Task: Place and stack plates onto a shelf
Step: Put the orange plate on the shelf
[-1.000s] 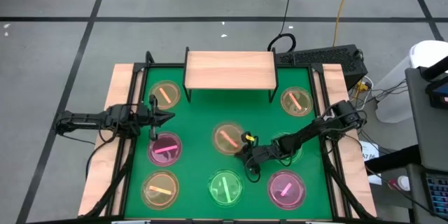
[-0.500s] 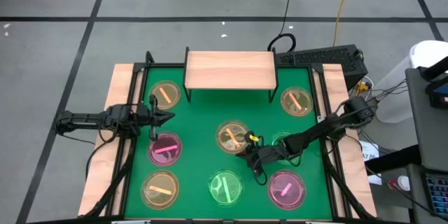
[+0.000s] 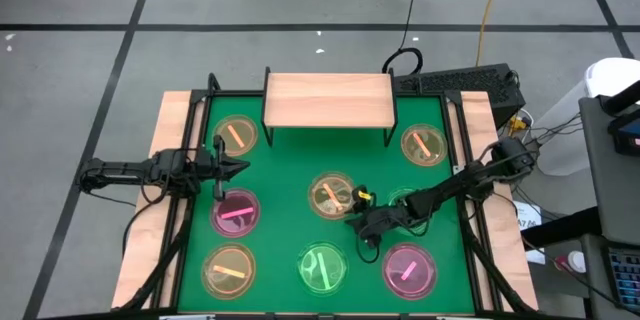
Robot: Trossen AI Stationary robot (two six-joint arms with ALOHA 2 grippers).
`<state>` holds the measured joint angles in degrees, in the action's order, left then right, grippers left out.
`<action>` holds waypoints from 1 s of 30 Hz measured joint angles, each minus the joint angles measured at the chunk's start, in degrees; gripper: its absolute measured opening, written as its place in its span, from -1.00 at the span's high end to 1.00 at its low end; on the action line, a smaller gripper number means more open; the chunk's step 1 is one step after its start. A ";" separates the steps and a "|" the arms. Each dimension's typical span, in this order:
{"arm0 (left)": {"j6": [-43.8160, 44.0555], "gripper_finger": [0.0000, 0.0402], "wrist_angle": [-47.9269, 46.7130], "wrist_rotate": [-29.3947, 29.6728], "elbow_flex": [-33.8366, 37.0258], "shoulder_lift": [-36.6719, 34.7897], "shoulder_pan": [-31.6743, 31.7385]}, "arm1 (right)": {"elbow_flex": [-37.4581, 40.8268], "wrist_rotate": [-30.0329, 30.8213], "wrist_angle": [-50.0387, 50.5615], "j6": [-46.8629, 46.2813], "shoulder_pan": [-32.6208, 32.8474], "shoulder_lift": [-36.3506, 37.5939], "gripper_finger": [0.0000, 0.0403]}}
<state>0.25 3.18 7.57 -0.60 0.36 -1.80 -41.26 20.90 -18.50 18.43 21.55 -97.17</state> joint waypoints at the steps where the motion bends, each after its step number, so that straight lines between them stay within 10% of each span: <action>1: 0.00 0.90 0.00 0.00 0.02 0.00 0.00 | 0.27 -0.02 0.00 -0.39 -0.31 0.00 0.35; 30: 0.00 0.90 0.02 0.00 0.02 0.00 -0.02 | 4.92 0.08 -10.12 -5.92 -3.99 -4.65 0.68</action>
<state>0.25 3.20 7.57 -0.58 0.36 -1.82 -36.35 20.99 -28.62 12.50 17.56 -101.81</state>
